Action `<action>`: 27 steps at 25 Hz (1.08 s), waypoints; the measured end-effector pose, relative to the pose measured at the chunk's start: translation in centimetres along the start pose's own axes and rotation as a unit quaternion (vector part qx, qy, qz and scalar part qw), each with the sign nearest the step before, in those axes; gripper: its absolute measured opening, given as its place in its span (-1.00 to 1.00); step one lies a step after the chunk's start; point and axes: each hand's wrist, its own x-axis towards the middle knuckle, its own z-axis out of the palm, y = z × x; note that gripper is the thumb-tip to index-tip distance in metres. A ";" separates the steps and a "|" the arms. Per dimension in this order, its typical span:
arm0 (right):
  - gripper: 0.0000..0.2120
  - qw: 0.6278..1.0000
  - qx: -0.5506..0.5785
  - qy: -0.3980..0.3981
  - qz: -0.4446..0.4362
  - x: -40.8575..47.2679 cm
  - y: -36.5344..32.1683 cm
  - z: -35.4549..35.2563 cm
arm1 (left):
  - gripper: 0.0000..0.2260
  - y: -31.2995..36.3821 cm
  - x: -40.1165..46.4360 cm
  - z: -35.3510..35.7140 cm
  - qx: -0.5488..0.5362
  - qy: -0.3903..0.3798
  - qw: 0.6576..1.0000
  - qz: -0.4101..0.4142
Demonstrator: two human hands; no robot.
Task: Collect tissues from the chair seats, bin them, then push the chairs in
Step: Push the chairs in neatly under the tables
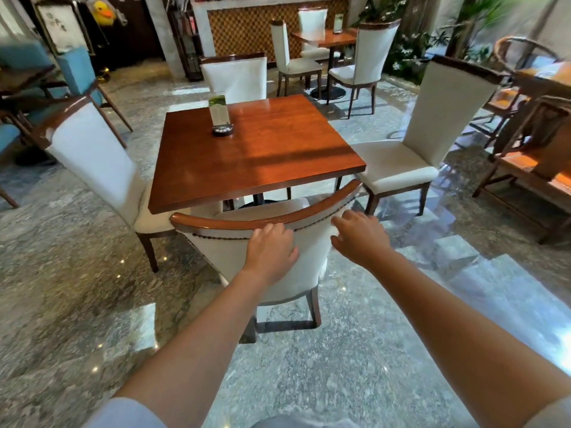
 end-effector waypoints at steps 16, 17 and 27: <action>-0.75 0.995 -0.053 0.035 0.081 -4.1 21.1 -3.1 | -0.73 21.2 11.8 2.0 -0.035 0.060 0.992 0.107; -0.75 0.994 -0.057 0.031 0.084 -4.0 23.4 -3.2 | -0.73 23.2 13.1 2.4 -0.035 0.060 0.992 0.106; -0.69 0.990 -0.060 0.014 0.126 -0.4 42.9 -2.3 | -0.65 36.8 27.9 8.3 -0.048 0.073 0.987 0.135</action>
